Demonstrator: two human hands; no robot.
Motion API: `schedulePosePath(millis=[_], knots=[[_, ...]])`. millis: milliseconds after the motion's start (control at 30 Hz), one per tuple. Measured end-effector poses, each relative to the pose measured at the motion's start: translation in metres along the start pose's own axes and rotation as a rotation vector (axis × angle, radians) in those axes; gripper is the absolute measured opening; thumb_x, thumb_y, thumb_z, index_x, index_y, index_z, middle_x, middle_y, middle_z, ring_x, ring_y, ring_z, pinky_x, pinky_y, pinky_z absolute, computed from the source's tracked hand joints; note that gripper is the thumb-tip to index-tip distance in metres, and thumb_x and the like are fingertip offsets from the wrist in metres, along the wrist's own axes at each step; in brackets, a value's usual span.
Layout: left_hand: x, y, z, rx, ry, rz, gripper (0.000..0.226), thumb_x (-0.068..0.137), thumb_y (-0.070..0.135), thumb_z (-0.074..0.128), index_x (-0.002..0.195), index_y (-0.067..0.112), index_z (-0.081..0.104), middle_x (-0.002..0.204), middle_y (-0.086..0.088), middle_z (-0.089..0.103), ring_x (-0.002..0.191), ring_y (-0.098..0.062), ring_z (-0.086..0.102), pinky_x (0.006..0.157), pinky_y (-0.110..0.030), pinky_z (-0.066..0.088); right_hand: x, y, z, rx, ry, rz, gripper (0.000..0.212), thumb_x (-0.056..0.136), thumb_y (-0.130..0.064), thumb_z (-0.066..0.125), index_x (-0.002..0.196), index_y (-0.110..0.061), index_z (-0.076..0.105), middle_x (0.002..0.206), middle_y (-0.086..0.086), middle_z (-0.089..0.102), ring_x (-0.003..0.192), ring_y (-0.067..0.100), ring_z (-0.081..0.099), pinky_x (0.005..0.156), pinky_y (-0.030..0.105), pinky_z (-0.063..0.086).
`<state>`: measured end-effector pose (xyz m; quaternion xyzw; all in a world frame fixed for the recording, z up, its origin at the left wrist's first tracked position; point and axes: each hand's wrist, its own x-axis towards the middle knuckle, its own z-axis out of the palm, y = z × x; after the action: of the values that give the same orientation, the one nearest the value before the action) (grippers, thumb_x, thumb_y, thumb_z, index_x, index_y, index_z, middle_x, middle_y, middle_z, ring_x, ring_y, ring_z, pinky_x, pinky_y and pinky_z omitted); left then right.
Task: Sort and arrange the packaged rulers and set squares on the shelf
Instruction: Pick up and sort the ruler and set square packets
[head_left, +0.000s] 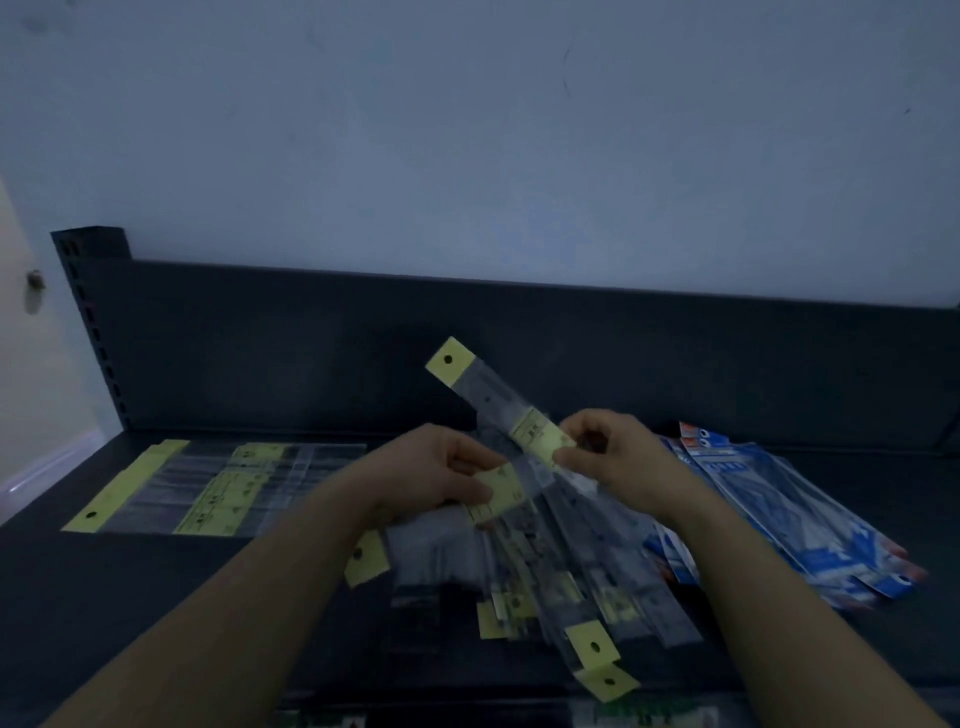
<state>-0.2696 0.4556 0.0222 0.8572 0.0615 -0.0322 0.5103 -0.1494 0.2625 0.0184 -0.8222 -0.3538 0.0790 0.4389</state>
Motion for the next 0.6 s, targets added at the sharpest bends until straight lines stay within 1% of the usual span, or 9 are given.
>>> schedulePosePath(millis=[67,100,167,233,267,333,400,500,600], knots=[[-0.001,0.001,-0.008,0.117,0.104,0.019,0.027,0.084,0.008,0.071,0.11,0.016,0.071,0.093,0.006,0.073,0.083,-0.001,0.068,0.074,-0.014,0.053,-0.004,0.003,-0.002,0.042,0.005,0.055,0.004,0.086,-0.012,0.068,0.089,-0.011,0.067,0.076,0.0,0.061,0.063,0.009,0.053,0.061,0.027,0.044],[-0.001,-0.001,-0.012,0.142,0.197,0.048,0.027,0.082,0.008,0.072,0.108,0.015,0.071,0.089,0.007,0.072,0.08,0.0,0.067,0.072,-0.014,0.053,-0.006,0.004,-0.004,0.087,0.044,0.088,0.004,0.085,-0.012,0.068,0.088,-0.01,0.068,0.073,0.001,0.061,0.058,0.009,0.05,0.057,0.026,0.042],[-0.005,-0.007,-0.016,0.152,0.501,0.143,0.027,0.08,0.009,0.074,0.106,0.017,0.069,0.088,0.009,0.071,0.082,0.0,0.065,0.077,-0.021,0.054,-0.008,0.007,-0.006,0.257,0.157,0.167,0.002,0.085,-0.007,0.068,0.086,-0.006,0.067,0.072,0.003,0.063,0.055,0.01,0.052,0.052,0.024,0.043],[-0.015,-0.012,-0.01,0.099,0.792,0.229,0.019,0.081,0.017,0.074,0.098,0.022,0.067,0.086,0.01,0.068,0.079,0.0,0.061,0.07,-0.016,0.049,-0.012,0.009,-0.004,0.451,0.266,0.237,0.002,0.085,-0.003,0.066,0.083,-0.004,0.065,0.078,0.01,0.067,0.063,0.017,0.06,0.057,0.028,0.051],[-0.02,-0.014,-0.002,0.074,0.833,0.231,0.011,0.082,0.021,0.073,0.092,0.021,0.067,0.083,0.01,0.066,0.074,0.0,0.06,0.064,-0.01,0.045,-0.013,0.01,-0.002,0.527,0.302,0.261,0.002,0.085,-0.004,0.066,0.085,-0.001,0.066,0.081,0.014,0.069,0.068,0.021,0.063,0.062,0.032,0.054],[-0.025,-0.021,0.023,-0.037,0.696,0.14,0.012,0.086,0.031,0.067,0.091,0.02,0.067,0.081,0.008,0.068,0.074,-0.001,0.062,0.063,-0.01,0.047,-0.02,0.009,0.007,0.646,0.304,0.293,0.012,0.086,-0.006,0.065,0.093,0.003,0.067,0.087,0.018,0.071,0.075,0.027,0.065,0.068,0.037,0.056],[-0.023,-0.023,0.048,-0.348,0.506,0.055,0.025,0.09,0.036,0.06,0.104,0.016,0.065,0.092,0.002,0.071,0.085,-0.011,0.068,0.077,-0.024,0.055,-0.029,0.004,0.021,0.711,0.228,0.295,0.01,0.087,-0.006,0.063,0.091,0.002,0.068,0.081,0.015,0.072,0.071,0.023,0.066,0.061,0.033,0.054],[-0.02,-0.019,0.063,-0.686,0.51,0.055,0.025,0.097,0.026,0.05,0.107,0.007,0.063,0.101,-0.009,0.072,0.093,-0.022,0.07,0.084,-0.036,0.056,-0.046,-0.002,0.045,0.681,0.086,0.306,0.013,0.087,-0.005,0.063,0.076,-0.003,0.067,0.071,0.012,0.069,0.062,0.019,0.064,0.056,0.029,0.053],[-0.025,-0.022,0.065,-0.707,0.525,0.01,0.025,0.101,0.02,0.043,0.099,0.009,0.065,0.097,-0.012,0.073,0.09,-0.026,0.07,0.082,-0.041,0.057,-0.058,0.0,0.061,0.615,0.093,0.271,0.016,0.085,-0.014,0.067,0.074,-0.003,0.069,0.076,0.017,0.068,0.069,0.024,0.062,0.067,0.038,0.053]])
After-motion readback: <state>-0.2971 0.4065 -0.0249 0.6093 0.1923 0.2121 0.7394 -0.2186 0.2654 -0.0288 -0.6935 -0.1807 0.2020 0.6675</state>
